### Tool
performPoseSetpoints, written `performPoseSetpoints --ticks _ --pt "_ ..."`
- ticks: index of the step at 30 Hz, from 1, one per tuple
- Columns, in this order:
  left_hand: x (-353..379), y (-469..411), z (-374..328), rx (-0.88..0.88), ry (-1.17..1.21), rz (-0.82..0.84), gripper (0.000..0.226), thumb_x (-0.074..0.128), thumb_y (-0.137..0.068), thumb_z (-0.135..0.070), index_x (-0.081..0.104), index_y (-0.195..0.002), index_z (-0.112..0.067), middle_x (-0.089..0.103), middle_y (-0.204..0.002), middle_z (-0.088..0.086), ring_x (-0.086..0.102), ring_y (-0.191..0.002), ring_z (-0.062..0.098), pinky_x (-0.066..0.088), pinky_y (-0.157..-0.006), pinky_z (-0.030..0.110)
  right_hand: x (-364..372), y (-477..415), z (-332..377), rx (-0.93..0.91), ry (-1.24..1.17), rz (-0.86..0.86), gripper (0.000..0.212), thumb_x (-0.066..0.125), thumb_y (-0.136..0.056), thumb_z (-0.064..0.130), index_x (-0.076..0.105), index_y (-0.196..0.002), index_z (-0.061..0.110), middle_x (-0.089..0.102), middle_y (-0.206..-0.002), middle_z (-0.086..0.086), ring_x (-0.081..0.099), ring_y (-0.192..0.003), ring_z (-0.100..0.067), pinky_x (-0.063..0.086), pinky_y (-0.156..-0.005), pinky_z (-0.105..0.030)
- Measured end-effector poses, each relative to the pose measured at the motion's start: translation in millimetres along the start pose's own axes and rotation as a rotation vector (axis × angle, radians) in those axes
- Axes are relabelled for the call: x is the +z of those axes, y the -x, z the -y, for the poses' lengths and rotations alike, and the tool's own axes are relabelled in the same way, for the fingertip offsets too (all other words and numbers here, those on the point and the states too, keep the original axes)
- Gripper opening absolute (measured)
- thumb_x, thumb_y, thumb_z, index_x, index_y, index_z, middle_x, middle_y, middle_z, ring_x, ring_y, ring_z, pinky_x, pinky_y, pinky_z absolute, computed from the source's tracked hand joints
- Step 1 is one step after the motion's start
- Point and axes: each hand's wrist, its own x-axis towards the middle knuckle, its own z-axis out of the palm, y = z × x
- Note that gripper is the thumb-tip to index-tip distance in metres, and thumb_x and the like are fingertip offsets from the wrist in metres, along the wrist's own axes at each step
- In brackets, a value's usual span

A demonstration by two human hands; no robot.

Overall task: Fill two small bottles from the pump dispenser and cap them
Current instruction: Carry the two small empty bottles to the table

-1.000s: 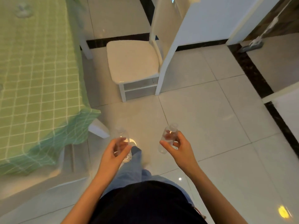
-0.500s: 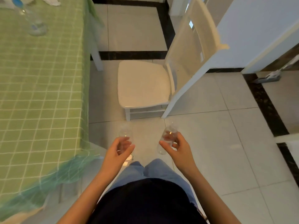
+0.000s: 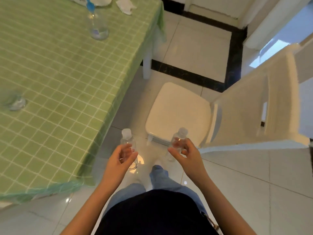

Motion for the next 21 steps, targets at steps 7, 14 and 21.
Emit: performPoseSetpoints --ticks 7,14,21 --pt "26 -20 -17 -0.055 0.118 -0.217 0.022 0.064 -0.084 -0.009 0.058 -0.103 -0.019 0.064 -0.092 -0.005 0.060 -0.075 -0.013 0.045 -0.066 0.003 -20 -81 21 -0.082 0.083 0.202 0.026 0.072 -0.082 0.022 0.056 -0.101 0.017 0.062 -0.093 0.017 0.060 -0.083 -0.001 0.046 -0.066 -0.004" --pt "20 -50 -27 -0.087 0.213 -0.334 0.021 0.065 -0.084 -0.012 0.059 -0.100 -0.025 0.066 -0.094 -0.005 0.062 -0.077 -0.010 0.045 -0.063 0.003 5 -137 48 -0.102 0.142 0.315 0.023 0.073 -0.079 0.030 0.051 -0.082 0.035 0.063 -0.086 0.023 0.061 -0.076 0.006 0.045 -0.067 -0.006" --pt "-20 -104 -43 -0.051 0.296 -0.357 0.023 0.065 -0.084 -0.014 0.059 -0.101 -0.026 0.067 -0.098 -0.006 0.063 -0.079 -0.010 0.046 -0.064 0.004 55 -188 82 -0.170 0.152 0.355 0.021 0.071 -0.082 0.027 0.051 -0.080 0.034 0.062 -0.088 0.036 0.059 -0.082 0.010 0.045 -0.070 -0.006"
